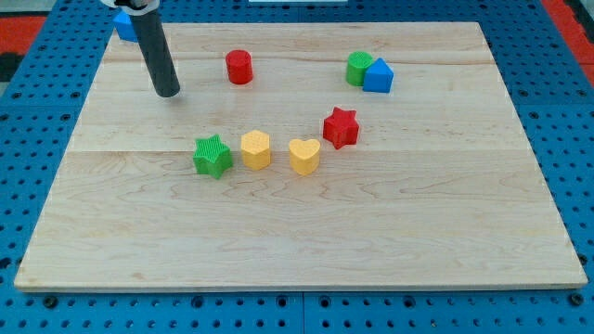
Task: Point your arm at the red circle
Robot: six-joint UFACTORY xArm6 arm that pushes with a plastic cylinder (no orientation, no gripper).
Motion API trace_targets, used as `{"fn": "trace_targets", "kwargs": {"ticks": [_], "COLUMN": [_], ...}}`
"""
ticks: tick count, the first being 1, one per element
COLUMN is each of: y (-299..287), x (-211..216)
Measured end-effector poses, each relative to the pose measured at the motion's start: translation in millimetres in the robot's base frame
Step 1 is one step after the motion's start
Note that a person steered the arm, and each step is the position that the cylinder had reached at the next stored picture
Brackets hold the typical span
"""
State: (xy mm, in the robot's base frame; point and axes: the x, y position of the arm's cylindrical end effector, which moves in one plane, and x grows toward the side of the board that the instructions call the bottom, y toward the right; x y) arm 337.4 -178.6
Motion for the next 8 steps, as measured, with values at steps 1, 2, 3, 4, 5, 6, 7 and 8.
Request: {"fn": "trace_targets", "kwargs": {"ticks": [1,2,3,4,5,6,7,8], "y": [1,9,18,36,66,99,120,119], "x": [0,0,2,12,17,19,23,22]}}
